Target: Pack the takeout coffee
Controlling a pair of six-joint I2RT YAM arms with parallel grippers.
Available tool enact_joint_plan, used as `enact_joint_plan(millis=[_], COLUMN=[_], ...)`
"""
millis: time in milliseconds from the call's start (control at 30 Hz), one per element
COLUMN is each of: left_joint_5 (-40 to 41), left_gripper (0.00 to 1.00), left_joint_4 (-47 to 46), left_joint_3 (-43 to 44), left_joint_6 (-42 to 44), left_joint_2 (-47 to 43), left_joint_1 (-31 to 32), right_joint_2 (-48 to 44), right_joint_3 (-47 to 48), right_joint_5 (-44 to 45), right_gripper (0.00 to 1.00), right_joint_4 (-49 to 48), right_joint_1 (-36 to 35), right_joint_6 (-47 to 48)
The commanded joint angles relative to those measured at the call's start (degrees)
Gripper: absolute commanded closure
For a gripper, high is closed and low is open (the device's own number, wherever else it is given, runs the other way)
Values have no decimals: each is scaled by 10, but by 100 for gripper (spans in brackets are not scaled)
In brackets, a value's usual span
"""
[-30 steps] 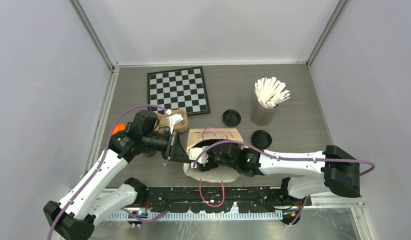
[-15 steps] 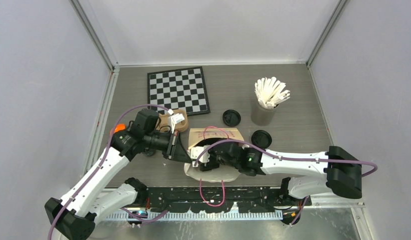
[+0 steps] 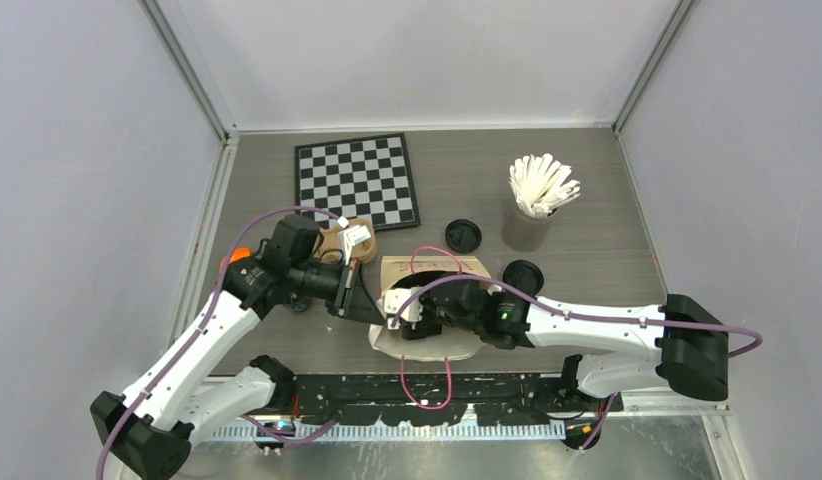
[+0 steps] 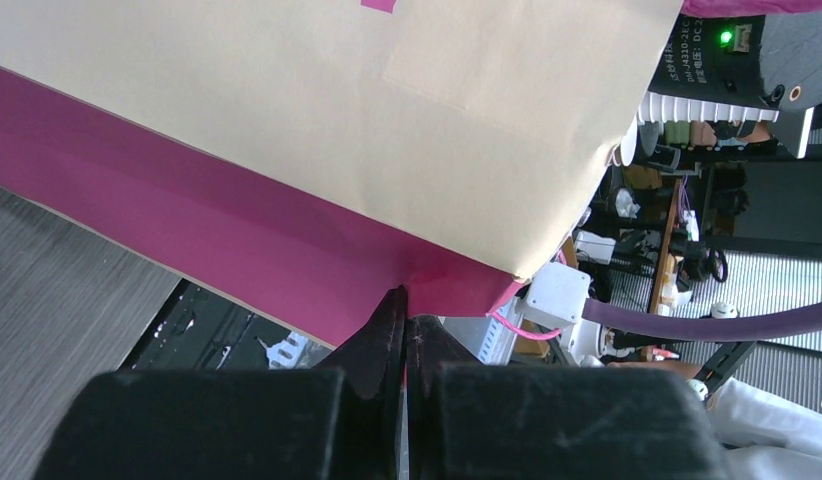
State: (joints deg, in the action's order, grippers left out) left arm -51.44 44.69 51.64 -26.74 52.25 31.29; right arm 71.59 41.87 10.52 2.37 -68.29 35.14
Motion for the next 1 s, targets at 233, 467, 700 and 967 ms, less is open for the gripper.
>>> enact_joint_plan(millis=[233,467,700,967], left_joint_5=[-6,-1,0,-6], left_gripper=[100,100,100,100], left_joint_4=[8,8,5,-20], left_joint_3=[22,26,29,16], left_joint_6=[4,4,-4,-22], left_joint_2=[5,6,7,-4], left_joint_1=[5,5,5,5], right_joint_2=[-32,-36,-57,-76], right_joint_3=[22,32,49,68], right_joint_5=[-15,-13,-13,-27], right_gripper=[9,9,10,10], right_joint_4=[-8,4,43,93], right_joint_1=[8,9,10,17], right_joint_6=[-15,-16,-27,-61])
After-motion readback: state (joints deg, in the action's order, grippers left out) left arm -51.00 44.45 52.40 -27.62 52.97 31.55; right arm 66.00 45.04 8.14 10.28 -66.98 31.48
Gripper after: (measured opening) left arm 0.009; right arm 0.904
